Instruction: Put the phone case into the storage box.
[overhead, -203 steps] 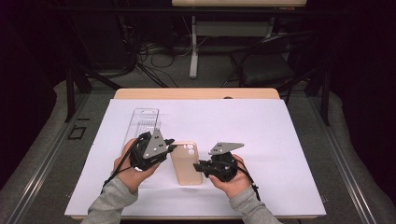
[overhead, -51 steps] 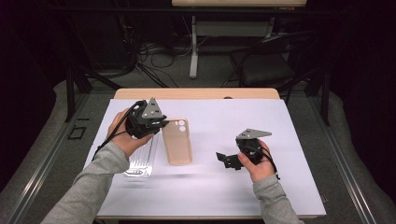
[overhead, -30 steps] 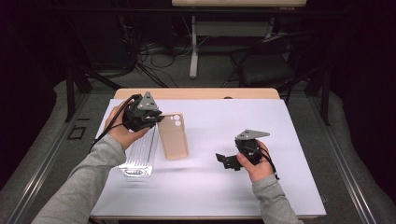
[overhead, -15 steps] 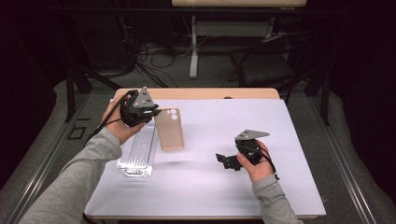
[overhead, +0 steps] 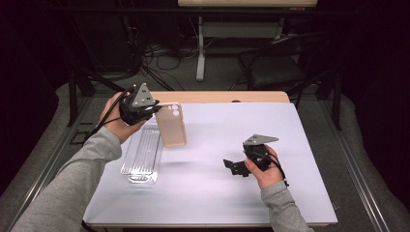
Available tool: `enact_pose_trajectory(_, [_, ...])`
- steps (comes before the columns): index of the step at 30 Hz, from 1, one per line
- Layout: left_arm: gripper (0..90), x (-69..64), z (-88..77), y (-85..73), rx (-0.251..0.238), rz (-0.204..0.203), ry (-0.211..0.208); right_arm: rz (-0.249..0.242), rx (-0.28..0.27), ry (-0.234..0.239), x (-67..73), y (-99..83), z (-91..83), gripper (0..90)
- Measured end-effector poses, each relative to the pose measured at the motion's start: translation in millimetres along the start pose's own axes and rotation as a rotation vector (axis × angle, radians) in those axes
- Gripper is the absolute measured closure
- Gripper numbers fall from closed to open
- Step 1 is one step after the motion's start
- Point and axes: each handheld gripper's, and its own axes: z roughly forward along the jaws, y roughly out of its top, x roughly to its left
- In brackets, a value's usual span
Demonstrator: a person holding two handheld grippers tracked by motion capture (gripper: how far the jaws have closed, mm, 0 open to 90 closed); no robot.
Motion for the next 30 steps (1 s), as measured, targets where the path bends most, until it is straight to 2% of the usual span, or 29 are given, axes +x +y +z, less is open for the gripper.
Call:
enact_pose_trajectory(3, [79.3,4.8,-1.9,-0.3,0.002,0.009,0.018,0.001,-0.002,0.001,0.3,0.0,0.2,3.8])
enact_pose_trajectory(8, [79.4,12.2,-4.5,-1.7,0.001,-0.005,0.040,0.001,-0.005,0.001,0.2,0.1,0.0,3.8])
enact_pose_trajectory(11, [79.4,16.7,-5.9,-2.6,0.012,0.001,0.055,-0.003,-0.007,-0.002,0.0,0.2,-0.2,3.8])
enact_pose_trajectory(22, [79.5,32.5,-11.8,-9.7,0.035,-0.037,0.106,-0.002,-0.008,-0.001,0.3,0.2,0.0,3.8])
enact_pose_trajectory(30, [79.4,42.7,-13.3,-17.8,0.055,-0.027,0.138,0.001,-0.006,-0.001,0.4,0.0,0.4,3.8])
